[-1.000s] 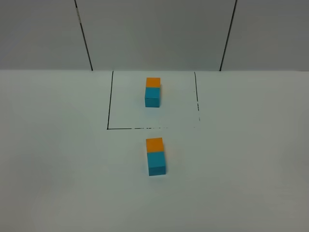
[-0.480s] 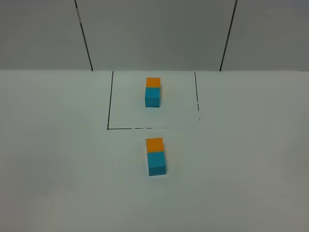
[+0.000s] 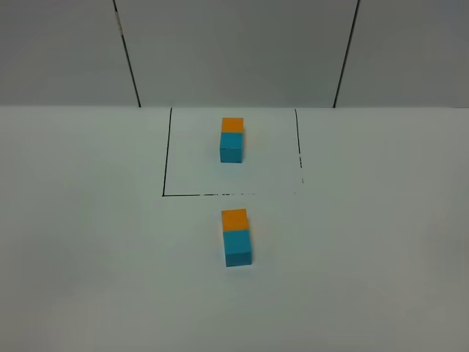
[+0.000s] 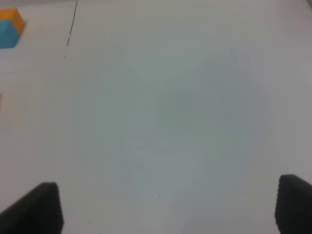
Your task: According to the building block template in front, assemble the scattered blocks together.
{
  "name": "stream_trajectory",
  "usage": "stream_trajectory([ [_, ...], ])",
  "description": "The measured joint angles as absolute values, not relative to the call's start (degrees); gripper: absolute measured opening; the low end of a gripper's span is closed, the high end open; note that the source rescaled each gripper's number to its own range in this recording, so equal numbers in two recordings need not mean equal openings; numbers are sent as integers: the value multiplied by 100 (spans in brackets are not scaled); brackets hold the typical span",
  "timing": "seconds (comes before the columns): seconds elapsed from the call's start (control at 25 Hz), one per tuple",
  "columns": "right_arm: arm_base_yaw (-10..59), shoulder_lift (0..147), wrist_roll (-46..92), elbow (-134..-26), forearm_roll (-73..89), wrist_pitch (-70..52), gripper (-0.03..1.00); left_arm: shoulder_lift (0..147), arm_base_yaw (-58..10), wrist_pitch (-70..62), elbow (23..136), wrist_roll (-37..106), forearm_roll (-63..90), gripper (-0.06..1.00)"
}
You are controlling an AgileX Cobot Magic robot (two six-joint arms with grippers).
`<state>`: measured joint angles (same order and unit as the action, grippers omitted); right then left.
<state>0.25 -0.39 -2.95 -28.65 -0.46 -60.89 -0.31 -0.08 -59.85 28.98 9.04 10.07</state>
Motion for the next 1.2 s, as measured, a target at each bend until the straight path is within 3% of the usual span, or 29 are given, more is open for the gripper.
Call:
stream_trajectory([
  [1.2, 27, -39, -295, -2865, -46, -6089, 78, -31, -8, -5985, 2898, 911, 1007, 48],
])
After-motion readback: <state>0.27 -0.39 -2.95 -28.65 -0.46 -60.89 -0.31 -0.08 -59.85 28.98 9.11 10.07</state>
